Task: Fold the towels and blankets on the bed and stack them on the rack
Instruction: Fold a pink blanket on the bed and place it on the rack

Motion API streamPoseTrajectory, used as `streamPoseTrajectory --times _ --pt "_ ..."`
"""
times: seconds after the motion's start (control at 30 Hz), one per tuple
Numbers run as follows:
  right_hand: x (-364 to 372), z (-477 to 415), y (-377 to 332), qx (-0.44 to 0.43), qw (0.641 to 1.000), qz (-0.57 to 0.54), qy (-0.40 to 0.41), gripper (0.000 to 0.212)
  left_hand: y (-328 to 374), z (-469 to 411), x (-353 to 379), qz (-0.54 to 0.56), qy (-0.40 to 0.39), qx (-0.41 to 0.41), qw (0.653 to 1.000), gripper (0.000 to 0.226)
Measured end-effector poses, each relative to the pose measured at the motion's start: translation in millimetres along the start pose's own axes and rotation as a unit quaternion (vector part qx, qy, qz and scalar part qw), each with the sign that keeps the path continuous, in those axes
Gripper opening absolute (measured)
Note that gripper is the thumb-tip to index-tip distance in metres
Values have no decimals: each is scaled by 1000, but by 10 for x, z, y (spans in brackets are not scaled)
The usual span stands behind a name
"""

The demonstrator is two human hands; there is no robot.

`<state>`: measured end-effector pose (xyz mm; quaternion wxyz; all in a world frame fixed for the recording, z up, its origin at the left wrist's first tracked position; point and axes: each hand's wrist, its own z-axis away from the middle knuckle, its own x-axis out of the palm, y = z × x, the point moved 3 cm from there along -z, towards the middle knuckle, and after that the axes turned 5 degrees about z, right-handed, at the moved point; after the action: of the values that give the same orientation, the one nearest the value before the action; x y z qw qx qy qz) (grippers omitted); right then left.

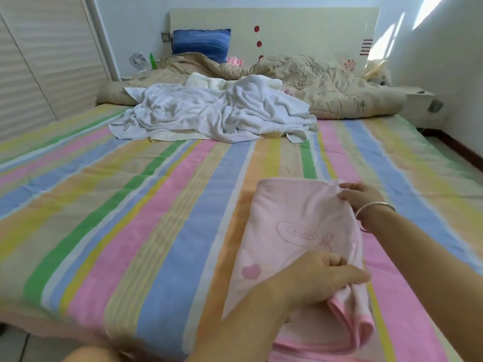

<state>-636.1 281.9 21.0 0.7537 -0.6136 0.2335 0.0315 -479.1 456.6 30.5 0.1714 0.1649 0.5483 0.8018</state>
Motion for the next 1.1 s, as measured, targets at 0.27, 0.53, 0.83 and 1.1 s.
streamPoseTrajectory --times 0.27,0.53,0.83,1.1 --pt "114 -30 313 -57 985 154 -45 57 -194 107 -251 55 106 65 991 18" --pt "145 99 431 75 988 98 -88 62 -618 478 -1121 -215 326 -75 918 60" --pt "86 443 351 90 994 -38 -51 54 -373 514 -1299 -118 282 -105 946 31" --pt "307 1319 597 72 993 -88 -40 92 100 684 -2460 -367 467 -78 801 53"
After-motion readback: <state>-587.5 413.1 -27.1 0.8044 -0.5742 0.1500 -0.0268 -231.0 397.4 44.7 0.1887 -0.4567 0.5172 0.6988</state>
